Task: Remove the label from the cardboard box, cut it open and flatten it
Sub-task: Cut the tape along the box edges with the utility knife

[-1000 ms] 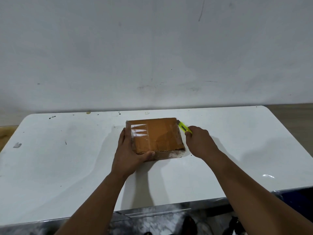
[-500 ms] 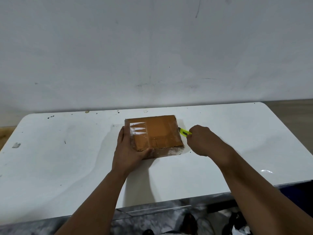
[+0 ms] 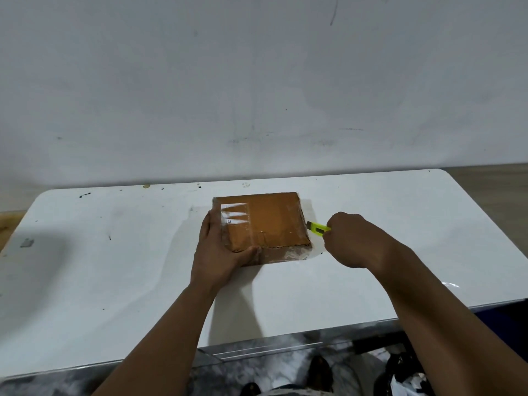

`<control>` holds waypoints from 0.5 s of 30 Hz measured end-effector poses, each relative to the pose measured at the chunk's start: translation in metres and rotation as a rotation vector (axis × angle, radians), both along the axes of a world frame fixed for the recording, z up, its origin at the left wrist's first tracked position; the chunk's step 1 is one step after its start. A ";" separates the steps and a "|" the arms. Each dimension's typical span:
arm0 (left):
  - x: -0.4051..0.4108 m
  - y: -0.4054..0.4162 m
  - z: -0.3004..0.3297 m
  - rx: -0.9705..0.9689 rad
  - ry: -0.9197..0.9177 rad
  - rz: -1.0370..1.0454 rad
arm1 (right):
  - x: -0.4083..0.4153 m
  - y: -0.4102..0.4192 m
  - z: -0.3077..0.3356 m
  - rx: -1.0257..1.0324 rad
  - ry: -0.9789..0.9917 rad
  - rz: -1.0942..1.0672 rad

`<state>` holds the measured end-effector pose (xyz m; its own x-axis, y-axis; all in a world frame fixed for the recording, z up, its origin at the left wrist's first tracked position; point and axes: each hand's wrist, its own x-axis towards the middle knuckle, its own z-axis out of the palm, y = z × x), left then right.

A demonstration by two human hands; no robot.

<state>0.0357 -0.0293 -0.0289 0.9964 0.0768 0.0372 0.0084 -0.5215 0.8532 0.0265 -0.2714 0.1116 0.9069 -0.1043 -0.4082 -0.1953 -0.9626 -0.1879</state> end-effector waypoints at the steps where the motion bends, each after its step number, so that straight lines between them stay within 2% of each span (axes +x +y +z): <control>1: 0.000 0.000 0.000 -0.004 0.002 0.003 | -0.001 -0.002 0.000 0.005 -0.016 -0.004; 6: 0.000 -0.003 -0.001 -0.009 -0.003 0.017 | -0.001 -0.006 0.000 0.053 -0.095 -0.024; 15: -0.001 -0.004 0.001 0.013 -0.013 0.027 | -0.002 -0.003 -0.018 0.036 -0.111 -0.027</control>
<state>0.0343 -0.0338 -0.0280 0.9934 0.1031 0.0510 0.0118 -0.5323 0.8465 0.0241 -0.2740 0.0939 0.9439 -0.1169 -0.3089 -0.1975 -0.9494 -0.2443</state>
